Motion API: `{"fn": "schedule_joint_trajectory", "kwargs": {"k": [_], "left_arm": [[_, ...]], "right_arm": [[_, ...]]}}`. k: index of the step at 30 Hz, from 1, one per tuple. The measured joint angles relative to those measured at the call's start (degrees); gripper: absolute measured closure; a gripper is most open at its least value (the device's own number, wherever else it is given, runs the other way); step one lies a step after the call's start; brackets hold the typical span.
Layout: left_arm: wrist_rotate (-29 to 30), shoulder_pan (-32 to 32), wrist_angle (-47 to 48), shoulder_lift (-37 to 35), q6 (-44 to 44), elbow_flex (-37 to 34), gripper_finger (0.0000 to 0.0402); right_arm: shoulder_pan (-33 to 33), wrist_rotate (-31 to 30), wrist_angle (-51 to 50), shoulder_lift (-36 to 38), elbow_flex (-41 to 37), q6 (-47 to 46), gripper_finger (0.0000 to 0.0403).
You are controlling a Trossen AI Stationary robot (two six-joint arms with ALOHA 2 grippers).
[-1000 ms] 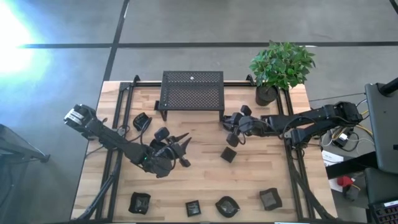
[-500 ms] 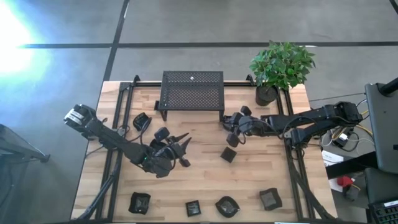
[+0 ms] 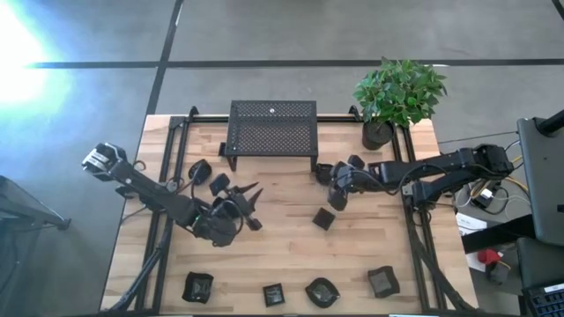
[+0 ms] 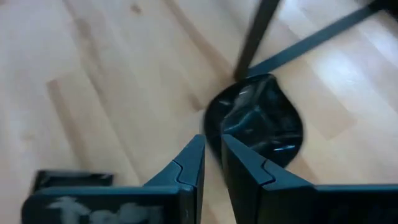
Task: Pick & Place Mini shaped plates
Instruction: Stack the black leaf shaped plate on top of the other black leaf shaped plate
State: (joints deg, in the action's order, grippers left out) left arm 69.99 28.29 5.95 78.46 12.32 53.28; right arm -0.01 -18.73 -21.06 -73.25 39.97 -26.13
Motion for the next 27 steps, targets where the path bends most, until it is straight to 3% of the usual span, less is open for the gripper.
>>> {"fn": "schedule_joint_trajectory", "kwargs": {"k": [7, 18, 27], "left_arm": [[-3.1, -1.2, 9.0, -2.4, 9.7, 0.0, 0.031], [-24.9, -1.2, 29.4, -6.0, 34.0, -0.1, 0.031], [-31.1, -1.1, 45.8, -6.0, 50.6, -0.1, 0.031]], "right_arm": [[1.5, -0.8, 0.0, 0.0, -0.3, 2.6, 0.0349], [1.4, -0.3, 0.3, 0.0, -0.2, 0.8, 0.0349], [1.4, -0.1, 0.3, 0.1, -0.2, 2.2, 0.0349]]}}
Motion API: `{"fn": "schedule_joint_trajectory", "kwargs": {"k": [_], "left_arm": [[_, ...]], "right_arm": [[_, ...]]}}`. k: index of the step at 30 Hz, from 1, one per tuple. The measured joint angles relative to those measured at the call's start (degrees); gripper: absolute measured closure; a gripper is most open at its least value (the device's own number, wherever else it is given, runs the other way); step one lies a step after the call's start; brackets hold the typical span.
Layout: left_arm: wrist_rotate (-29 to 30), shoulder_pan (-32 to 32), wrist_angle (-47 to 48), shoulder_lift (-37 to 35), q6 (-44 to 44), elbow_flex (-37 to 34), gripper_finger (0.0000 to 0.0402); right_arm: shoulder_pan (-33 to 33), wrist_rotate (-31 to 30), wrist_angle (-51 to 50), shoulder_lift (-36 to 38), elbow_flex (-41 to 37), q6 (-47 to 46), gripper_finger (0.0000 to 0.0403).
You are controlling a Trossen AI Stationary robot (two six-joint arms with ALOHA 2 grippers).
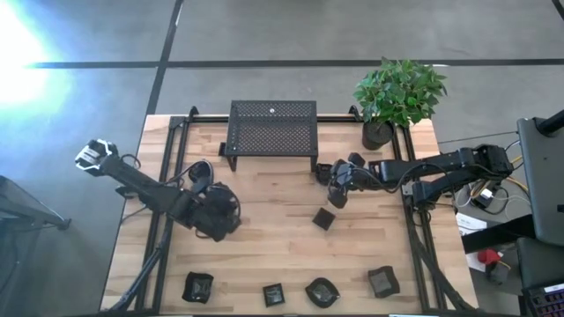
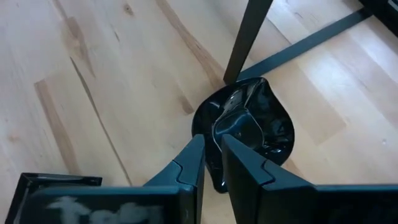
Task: Pick & Place Mini shaped plates
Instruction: Stack the black leaf shaped plate on top of the other black leaf shaped plate
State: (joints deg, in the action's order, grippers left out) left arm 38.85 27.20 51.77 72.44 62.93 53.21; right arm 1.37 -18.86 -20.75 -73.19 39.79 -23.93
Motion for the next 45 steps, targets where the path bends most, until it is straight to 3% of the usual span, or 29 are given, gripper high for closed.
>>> {"fn": "schedule_joint_trajectory", "kwargs": {"k": [12, 19, 27, 32, 38, 45], "left_arm": [[-0.4, -0.9, 16.1, 0.0, 18.1, 0.0, 0.031], [-1.5, -7.0, 25.3, 0.0, 26.7, -0.1, 0.031], [-8.1, -19.0, 24.6, 0.0, 20.1, -5.5, 0.031], [-8.3, -24.7, 19.0, -0.6, 15.1, -9.3, 0.031], [-8.3, -28.7, 7.4, -0.6, 6.4, -14.2, 0.031], [-7.8, -31.3, 1.6, -0.7, 3.3, -18.8, 0.031]], "right_arm": [[0.0, 0.0, 0.0, 0.0, 0.0, 1.7, 0.0349], [0.0, 1.1, 0.0, 0.0, 0.0, 1.7, 0.0349], [0.0, 1.5, 0.1, 0.0, 0.0, 1.7, 0.0349], [0.0, 1.5, 0.1, 0.0, 0.0, 1.6, 0.0349], [0.0, 1.4, 0.2, 0.0, 0.0, 1.6, 0.0349], [0.0, 1.4, 0.2, 0.0, 0.0, 1.6, 0.0349]]}}
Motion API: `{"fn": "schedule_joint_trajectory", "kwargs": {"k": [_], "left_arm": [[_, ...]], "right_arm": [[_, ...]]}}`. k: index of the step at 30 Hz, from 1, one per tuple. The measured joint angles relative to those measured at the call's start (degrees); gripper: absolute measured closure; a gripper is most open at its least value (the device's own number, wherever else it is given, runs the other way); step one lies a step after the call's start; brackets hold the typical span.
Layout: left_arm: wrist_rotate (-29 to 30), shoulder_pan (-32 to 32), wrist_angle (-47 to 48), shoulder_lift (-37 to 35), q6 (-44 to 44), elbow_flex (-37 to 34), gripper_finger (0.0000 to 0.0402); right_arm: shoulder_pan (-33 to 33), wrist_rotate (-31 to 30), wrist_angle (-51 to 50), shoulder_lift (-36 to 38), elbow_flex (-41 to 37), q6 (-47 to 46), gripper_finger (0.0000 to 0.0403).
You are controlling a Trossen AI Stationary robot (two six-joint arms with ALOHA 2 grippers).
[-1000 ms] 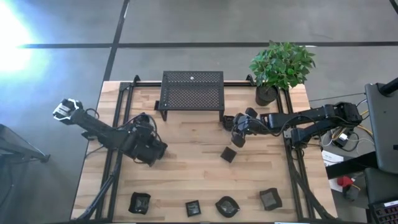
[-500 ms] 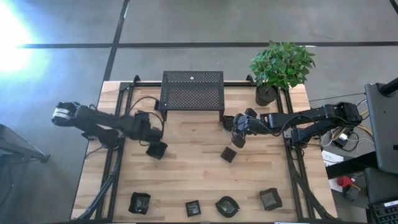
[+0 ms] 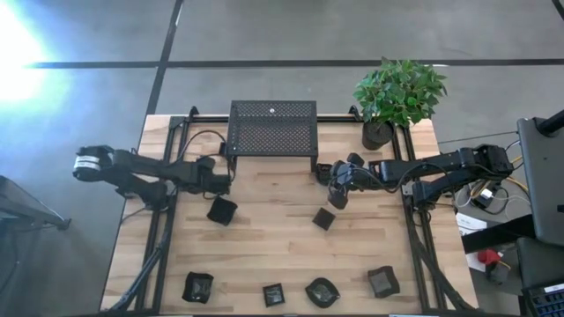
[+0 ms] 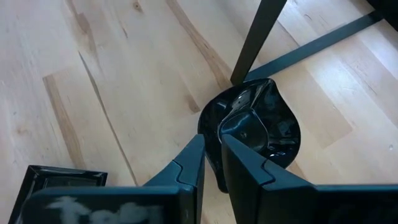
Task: Pick & Place Mini shaped plates
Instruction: Stack the black leaf shaped plate on top of the other black leaf shaped plate
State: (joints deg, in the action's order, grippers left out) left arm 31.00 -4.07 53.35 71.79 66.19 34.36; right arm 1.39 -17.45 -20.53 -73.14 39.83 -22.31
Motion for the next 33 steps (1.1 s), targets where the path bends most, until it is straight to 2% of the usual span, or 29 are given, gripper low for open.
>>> {"fn": "schedule_joint_trajectory", "kwargs": {"k": [10, 24, 33], "left_arm": [[0.1, -0.3, -7.4, 0.0, -2.3, -4.6, 0.031], [0.0, -0.3, -7.7, 0.0, -9.3, -1.2, 0.031], [0.0, -0.3, -7.1, 0.1, -8.0, -3.1, 0.031]], "right_arm": [[0.0, 0.0, 0.1, 0.0, 0.0, -0.2, 0.0349], [0.0, -0.1, 0.3, 0.0, 0.0, -0.2, 0.0349], [0.0, -0.1, 0.6, 0.0, 0.0, -0.2, 0.0349]]}}
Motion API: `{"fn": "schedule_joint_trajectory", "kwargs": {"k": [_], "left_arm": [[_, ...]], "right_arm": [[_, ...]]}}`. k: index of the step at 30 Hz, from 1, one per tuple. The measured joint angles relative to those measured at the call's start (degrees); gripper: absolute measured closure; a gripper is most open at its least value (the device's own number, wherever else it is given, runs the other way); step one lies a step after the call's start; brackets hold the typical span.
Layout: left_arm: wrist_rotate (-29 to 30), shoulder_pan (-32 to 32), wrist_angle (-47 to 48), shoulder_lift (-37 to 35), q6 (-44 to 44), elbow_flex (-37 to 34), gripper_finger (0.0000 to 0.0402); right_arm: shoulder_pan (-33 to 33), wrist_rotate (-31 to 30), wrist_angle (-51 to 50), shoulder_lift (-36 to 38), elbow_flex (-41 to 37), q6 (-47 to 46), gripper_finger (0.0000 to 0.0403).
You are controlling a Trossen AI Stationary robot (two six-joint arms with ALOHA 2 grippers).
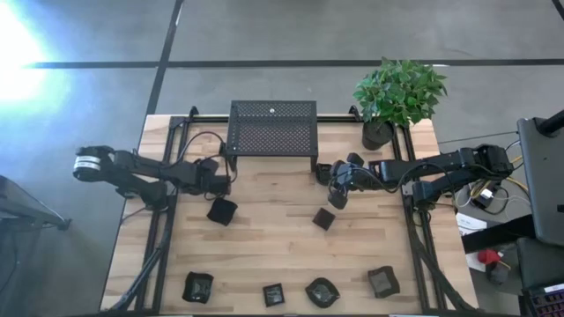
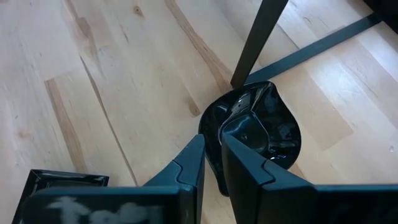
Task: Pick & Place Mini shaped plates
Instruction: Stack the black leaf shaped plate on top of the other black leaf shaped plate
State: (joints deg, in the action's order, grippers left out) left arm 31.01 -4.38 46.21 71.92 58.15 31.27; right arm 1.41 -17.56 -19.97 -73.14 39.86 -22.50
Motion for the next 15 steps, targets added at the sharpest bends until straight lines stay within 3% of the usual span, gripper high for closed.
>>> {"fn": "schedule_joint_trajectory", "kwargs": {"k": [15], "left_arm": [[0.4, -0.1, -0.8, 0.0, 0.6, -4.2, 0.031]], "right_arm": [[0.0, 0.0, 1.4, 0.0, 0.0, 0.0, 0.0349]]}}
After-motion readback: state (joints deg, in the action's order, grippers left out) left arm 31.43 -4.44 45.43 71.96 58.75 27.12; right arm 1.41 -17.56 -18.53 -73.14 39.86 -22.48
